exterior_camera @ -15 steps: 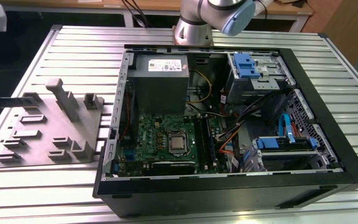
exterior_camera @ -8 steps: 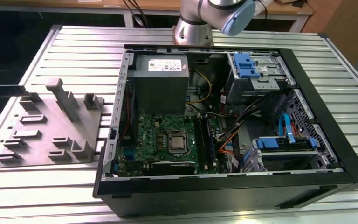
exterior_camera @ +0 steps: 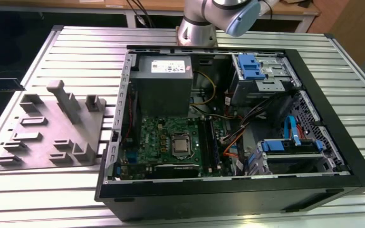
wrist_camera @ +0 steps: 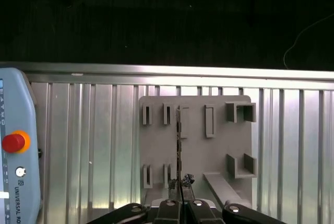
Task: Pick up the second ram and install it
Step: 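Pick up the second ram and move it above second insertion slot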
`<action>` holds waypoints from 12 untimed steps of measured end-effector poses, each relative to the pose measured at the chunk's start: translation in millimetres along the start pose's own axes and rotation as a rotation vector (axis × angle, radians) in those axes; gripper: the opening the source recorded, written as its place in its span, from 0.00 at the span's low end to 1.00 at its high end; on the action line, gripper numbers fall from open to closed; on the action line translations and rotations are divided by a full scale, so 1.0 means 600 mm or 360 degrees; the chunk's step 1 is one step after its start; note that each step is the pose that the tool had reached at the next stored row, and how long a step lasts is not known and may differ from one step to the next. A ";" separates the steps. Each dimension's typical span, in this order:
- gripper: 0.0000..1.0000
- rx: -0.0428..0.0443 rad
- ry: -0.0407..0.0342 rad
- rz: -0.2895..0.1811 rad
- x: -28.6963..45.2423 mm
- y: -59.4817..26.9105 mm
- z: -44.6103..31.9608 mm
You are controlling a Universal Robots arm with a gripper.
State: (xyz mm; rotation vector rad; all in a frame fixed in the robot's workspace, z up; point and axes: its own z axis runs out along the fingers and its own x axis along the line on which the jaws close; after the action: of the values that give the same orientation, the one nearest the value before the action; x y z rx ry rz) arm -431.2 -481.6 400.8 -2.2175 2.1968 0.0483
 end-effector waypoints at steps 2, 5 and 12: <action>0.11 0.0000 0.0000 0.0000 0.000 0.000 0.000; 0.11 0.0000 0.0000 0.0000 0.000 0.000 -0.001; 0.11 -0.0001 0.0000 0.0000 0.000 -0.008 -0.001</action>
State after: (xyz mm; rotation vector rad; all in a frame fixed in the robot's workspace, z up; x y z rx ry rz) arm -426.6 -481.6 401.3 -2.2178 2.1969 0.0485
